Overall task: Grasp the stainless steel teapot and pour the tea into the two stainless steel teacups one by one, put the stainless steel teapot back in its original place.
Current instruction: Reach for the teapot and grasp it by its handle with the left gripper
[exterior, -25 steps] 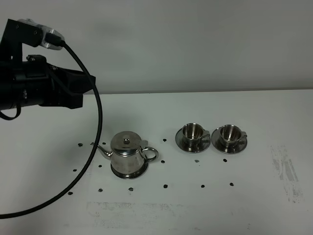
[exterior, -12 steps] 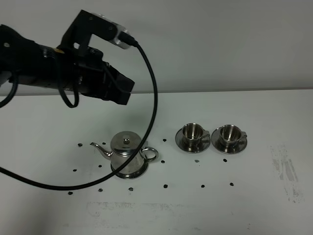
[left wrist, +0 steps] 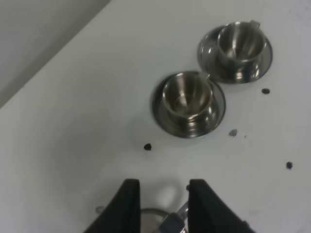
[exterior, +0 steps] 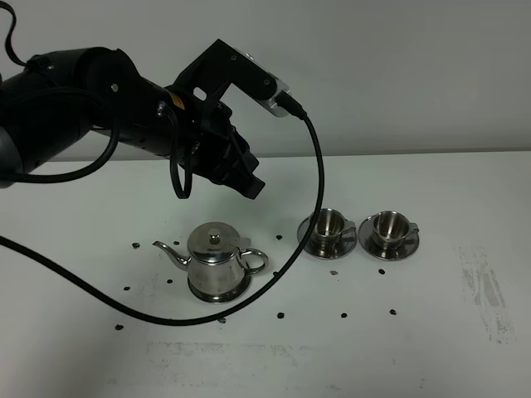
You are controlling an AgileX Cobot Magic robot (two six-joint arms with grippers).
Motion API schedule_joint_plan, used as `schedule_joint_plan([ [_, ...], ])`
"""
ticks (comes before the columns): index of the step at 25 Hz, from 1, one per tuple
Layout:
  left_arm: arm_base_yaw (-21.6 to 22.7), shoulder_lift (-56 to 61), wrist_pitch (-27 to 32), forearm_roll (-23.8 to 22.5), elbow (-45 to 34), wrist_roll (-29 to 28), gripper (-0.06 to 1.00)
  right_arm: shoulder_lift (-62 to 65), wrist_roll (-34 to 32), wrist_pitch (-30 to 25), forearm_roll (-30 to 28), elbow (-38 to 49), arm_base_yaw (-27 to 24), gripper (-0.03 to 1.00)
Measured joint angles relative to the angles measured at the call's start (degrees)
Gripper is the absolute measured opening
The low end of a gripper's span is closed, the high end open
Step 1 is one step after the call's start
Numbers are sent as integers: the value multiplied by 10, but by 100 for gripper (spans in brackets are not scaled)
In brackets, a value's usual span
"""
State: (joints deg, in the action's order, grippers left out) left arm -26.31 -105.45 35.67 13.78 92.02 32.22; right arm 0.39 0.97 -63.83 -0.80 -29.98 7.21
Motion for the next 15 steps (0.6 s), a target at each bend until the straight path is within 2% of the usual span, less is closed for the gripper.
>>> schedule_joint_plan([
  [5, 0, -6, 1, -17, 1, -3, 27, 0, -1, 0, 8, 0, -6, 37],
  [11, 0, -12, 2, -29, 2, -4, 27, 0, -1, 0, 8, 0, -98, 37],
  [15, 0, -12, 2, -37, 2, -4, 27, 0, -2, 0, 8, 0, -127, 37],
])
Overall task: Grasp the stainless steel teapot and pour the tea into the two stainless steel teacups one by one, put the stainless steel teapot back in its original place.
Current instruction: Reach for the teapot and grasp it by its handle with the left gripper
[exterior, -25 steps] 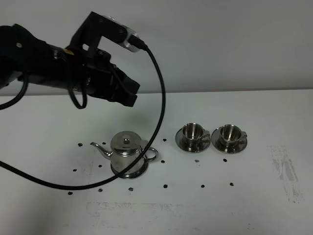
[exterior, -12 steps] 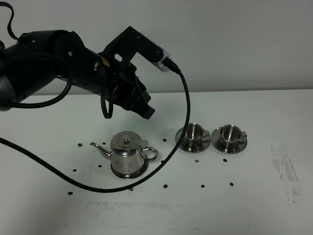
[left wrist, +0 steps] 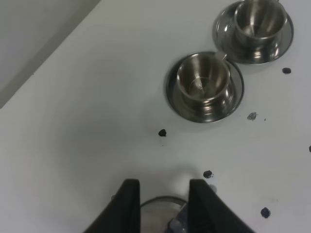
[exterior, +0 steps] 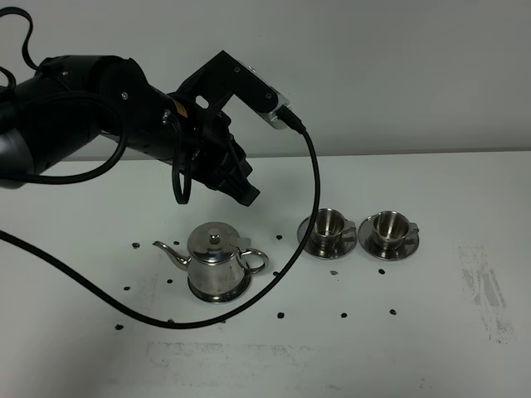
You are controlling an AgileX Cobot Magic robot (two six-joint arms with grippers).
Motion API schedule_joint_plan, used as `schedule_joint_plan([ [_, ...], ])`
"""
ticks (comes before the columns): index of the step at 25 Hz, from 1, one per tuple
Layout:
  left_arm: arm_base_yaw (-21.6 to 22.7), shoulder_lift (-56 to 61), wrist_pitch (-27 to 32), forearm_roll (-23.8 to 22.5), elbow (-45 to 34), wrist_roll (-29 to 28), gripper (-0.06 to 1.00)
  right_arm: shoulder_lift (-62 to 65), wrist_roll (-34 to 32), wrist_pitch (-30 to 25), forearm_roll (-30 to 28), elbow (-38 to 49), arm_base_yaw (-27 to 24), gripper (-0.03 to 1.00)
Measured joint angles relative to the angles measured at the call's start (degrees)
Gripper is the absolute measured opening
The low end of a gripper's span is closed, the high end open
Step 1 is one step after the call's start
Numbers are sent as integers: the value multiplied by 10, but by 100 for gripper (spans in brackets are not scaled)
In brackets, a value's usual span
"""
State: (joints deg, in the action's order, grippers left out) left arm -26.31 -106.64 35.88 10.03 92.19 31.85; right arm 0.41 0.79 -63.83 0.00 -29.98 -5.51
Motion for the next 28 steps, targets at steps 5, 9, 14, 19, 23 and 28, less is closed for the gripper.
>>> schedule_joint_plan([
  [5, -1, -6, 4, -19, 1, 0, 28, 0, 0, 0, 0, 0, -3, 37],
  [9, -6, -27, 17, -42, 6, 5, 33, 0, -1, 0, 3, 0, -3, 37],
  [14, -27, -41, 17, -51, 6, 38, 39, 0, -1, 0, 0, 0, -3, 37],
  [19, -51, -41, 4, -51, 6, 63, 43, 0, -1, 0, 3, 0, -3, 37],
  [23, -70, -41, 2, -51, 6, 68, 43, 0, -1, 0, 0, 0, -3, 37],
  [28, -86, -42, -15, -51, 6, 72, 43, 0, -1, 1, 0, 0, -3, 37],
])
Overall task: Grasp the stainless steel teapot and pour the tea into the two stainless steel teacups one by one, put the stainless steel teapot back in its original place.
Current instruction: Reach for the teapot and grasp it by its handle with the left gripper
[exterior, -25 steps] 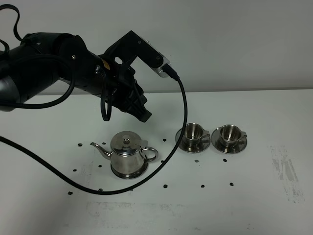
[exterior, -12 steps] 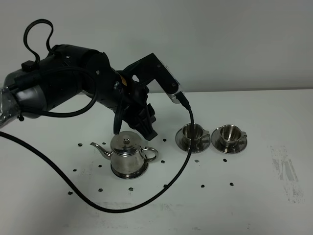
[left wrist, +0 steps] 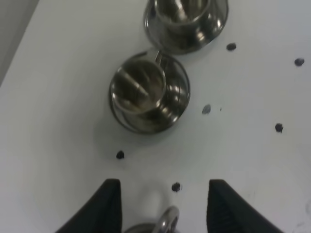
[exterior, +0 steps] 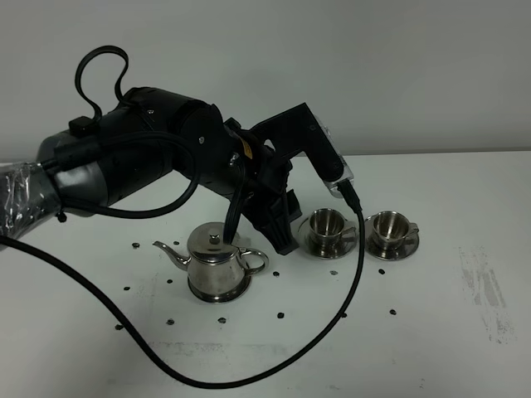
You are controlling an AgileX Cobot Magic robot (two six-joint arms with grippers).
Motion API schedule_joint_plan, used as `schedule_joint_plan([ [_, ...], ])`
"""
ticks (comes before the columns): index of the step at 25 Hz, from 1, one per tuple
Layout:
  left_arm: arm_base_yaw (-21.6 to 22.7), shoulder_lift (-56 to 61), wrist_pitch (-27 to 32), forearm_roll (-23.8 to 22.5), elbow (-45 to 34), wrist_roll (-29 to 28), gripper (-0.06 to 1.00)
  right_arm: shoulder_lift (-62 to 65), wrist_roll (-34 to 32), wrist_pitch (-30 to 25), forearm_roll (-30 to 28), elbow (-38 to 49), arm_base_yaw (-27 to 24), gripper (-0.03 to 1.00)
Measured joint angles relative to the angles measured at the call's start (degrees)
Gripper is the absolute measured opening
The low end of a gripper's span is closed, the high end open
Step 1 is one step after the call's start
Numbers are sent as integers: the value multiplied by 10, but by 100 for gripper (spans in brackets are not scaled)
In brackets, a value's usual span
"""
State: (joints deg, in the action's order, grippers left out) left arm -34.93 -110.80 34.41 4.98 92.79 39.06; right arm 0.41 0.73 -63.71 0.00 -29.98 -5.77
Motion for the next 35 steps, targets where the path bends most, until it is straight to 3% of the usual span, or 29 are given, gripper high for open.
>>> schedule_joint_plan([
  [3, -1, -12, 2, 0, 23, 1, 43, 0, 0, 0, 3, 0, 0, 37],
  [6, 0, -54, 59, 6, 97, 14, 43, 0, 0, 0, 3, 0, 0, 37],
  [10, 0, -123, 156, 12, 190, 89, 43, 0, 0, 0, 3, 0, 0, 37],
  [13, 0, -155, 184, 12, 223, 158, 43, 0, 0, 0, 3, 0, 0, 37],
  [17, 0, -178, 187, 3, 229, 190, 43, 0, 0, 0, 4, 0, 0, 37],
  [35, 14, -179, 140, -35, 149, 184, 51, 0, 0, 0, 5, 0, 0, 37],
])
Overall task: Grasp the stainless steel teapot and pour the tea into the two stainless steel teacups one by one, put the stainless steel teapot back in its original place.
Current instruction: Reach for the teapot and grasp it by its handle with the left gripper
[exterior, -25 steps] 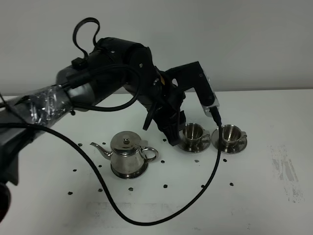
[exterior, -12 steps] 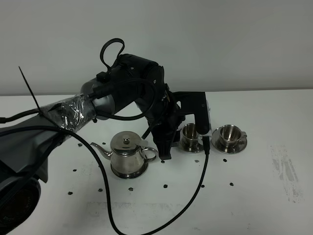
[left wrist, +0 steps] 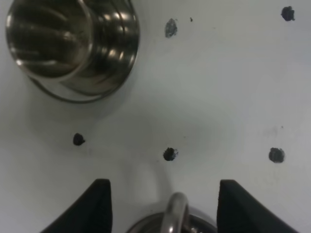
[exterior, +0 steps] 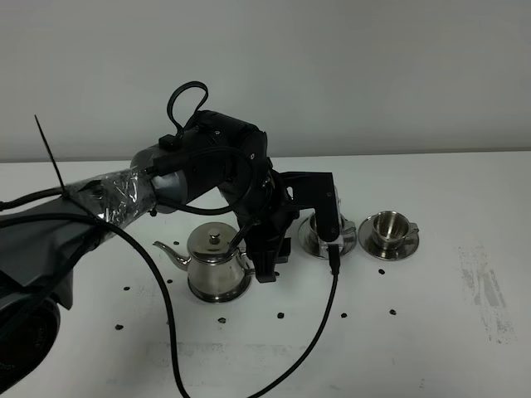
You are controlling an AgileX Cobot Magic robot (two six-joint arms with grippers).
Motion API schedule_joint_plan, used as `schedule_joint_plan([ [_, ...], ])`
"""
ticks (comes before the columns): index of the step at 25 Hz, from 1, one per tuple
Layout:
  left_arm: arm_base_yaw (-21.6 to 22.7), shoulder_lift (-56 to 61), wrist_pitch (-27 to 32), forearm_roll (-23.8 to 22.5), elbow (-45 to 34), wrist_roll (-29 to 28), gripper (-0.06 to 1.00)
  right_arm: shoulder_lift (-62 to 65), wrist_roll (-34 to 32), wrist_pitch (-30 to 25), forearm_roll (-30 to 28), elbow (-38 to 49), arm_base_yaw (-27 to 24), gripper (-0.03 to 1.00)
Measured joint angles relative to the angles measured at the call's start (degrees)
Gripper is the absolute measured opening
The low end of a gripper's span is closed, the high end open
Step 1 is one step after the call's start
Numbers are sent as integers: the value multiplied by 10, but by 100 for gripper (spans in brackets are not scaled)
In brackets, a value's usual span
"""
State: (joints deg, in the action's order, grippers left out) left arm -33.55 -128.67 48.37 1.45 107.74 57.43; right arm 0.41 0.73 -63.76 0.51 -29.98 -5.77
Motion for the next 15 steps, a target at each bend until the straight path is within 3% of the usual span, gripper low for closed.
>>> schedule_joint_plan([
  [15, 13, 4, -10, -14, -29, -15, 51, 0, 0, 0, 0, 0, 0, 37],
])
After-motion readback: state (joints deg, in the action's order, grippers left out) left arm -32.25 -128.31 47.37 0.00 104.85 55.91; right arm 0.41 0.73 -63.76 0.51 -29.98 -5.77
